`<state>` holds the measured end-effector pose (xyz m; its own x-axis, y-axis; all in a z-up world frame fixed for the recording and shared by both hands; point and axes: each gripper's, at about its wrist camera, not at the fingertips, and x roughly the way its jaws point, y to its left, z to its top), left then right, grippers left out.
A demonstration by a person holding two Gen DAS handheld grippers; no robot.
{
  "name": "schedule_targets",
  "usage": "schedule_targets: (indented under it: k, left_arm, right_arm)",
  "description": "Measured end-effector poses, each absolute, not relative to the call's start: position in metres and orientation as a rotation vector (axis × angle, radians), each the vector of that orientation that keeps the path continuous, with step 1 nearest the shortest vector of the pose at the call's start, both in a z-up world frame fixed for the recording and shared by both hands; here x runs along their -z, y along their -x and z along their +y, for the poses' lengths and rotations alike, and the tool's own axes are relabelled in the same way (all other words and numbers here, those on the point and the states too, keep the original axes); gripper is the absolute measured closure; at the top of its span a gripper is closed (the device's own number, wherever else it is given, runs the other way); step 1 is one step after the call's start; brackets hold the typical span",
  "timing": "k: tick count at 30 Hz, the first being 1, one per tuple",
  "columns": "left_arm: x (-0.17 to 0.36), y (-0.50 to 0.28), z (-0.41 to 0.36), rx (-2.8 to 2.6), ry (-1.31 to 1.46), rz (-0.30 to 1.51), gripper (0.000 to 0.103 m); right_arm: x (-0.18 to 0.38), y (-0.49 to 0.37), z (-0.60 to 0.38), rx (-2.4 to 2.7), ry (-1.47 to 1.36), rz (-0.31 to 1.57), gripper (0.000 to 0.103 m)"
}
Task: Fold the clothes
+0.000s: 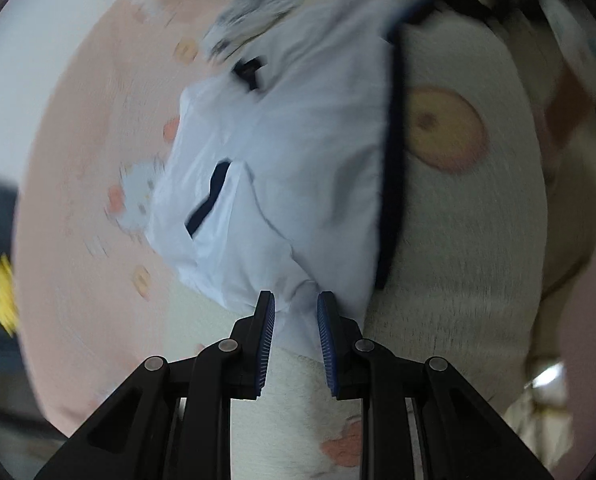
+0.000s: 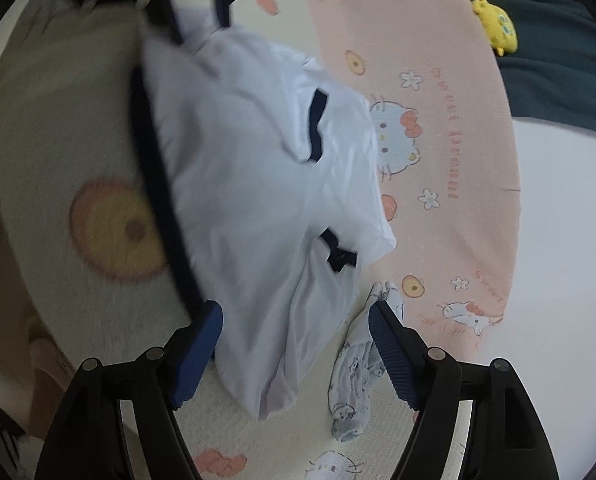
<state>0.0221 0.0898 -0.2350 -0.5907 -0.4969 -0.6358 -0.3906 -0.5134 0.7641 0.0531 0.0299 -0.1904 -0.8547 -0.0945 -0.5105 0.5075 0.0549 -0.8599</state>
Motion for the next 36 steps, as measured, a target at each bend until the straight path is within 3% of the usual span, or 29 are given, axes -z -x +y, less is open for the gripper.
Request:
schedule_targets:
  k: [4, 14, 23, 33, 36]
  left_arm:
    - [0.250, -0.040, 0.098, 2.188, -1.266, -1.763, 0.084]
    - [0.236, -0.021, 0.086, 2.202, -1.347, -1.550, 0.084]
    - [0.193, 0.023, 0.095, 2.223, -0.919, -1.723, 0.084]
    - [0.204, 0.087, 0.101, 2.315, -0.804, -1.912, 0.084]
    - [0.208, 0.095, 0.102, 2.348, -0.759, -2.023, 0.084]
  right_arm:
    - [0.204, -0.056, 0.047, 1.784, -0.350, 2.021, 0.028]
    - [0.221, -0.049, 0.069, 1.735, -0.338, 2.108, 0.027]
    - [0.190, -0.003, 0.067, 2.046, -0.544, 1.990, 0.027]
    - [0.176, 0.030, 0.071, 2.282, -0.940, 1.616, 0.027]
    - [0.183, 0.026, 0.068, 2.270, -0.917, 1.656, 0.027]
